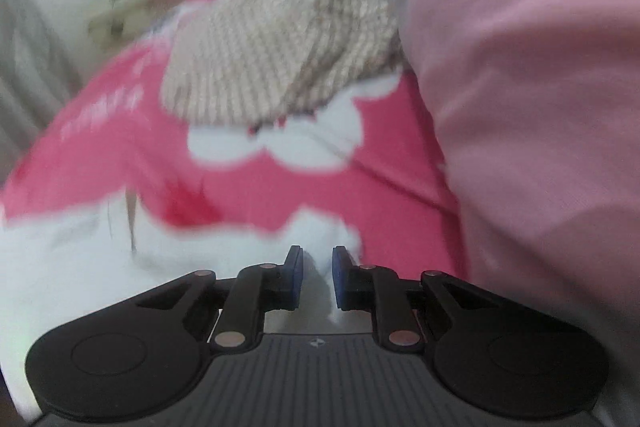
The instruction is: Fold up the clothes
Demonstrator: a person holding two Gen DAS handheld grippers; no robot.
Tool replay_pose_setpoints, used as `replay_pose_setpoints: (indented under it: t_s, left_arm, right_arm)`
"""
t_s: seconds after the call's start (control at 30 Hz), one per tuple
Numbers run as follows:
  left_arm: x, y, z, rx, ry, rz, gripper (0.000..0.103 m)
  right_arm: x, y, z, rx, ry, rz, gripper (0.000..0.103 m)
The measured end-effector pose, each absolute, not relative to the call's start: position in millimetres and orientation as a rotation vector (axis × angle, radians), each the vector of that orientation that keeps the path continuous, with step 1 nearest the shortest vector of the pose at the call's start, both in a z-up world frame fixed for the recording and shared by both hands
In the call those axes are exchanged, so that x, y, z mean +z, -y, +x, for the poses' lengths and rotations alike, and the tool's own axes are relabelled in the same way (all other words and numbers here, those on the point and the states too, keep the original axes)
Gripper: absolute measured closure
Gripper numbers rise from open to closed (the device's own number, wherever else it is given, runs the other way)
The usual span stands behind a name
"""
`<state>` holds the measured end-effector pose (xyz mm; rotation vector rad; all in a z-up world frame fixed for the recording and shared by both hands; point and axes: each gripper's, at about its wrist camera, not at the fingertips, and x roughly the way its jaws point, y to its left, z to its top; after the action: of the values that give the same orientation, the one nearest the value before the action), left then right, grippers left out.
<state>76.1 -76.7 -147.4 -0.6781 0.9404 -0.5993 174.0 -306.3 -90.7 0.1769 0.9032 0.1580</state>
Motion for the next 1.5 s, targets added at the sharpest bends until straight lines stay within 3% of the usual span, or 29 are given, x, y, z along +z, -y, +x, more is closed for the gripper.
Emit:
replay_pose_setpoints:
  t_s: [0.27,0.37,0.43,0.63,0.8,1.0,1.33,1.5]
  left_arm:
    - [-142.9,72.8,78.4,-0.572,-0.941,-0.711,0.092]
    - [-135.1,75.6,82.0,-0.566,-0.913,-0.676,0.079]
    - [-125.6,85.5,87.2,-0.560,-0.885,-0.609,0.075]
    - [-108.2,143.9,118.0,-0.515,-0.780,-0.291,0.074]
    - [-118.1,122.0,148.3,-0.423,-0.826,-0.527,0.074]
    - [-106.6,86.4,140.7,-0.360,-0.822,-0.697,0.072]
    - [-75.4,85.8,71.4,-0.612,-1.000,-0.512,0.067]
    - [-64.6,102.0,22.7,-0.755,-1.047,-0.391,0.065]
  right_arm:
    - [-45.4,320.6,149.9,0.183,-0.694,0.237,0.086]
    - [-22.1,329.3,106.1,0.215,-0.694,0.172,0.085]
    - [-5.5,338.5,70.5,0.223,-0.694,0.138,0.085]
    - [27.4,368.6,-42.0,0.176,-0.721,0.129,0.085]
    - [15.7,379.6,-106.5,0.064,-0.802,0.117,0.085]
    - [-0.9,387.9,-123.8,-0.037,-0.849,0.148,0.089]
    - [156.1,373.0,-183.4,0.073,-0.510,0.109,0.088]
    - [174.9,370.9,-222.9,0.155,-0.463,0.221,0.087]
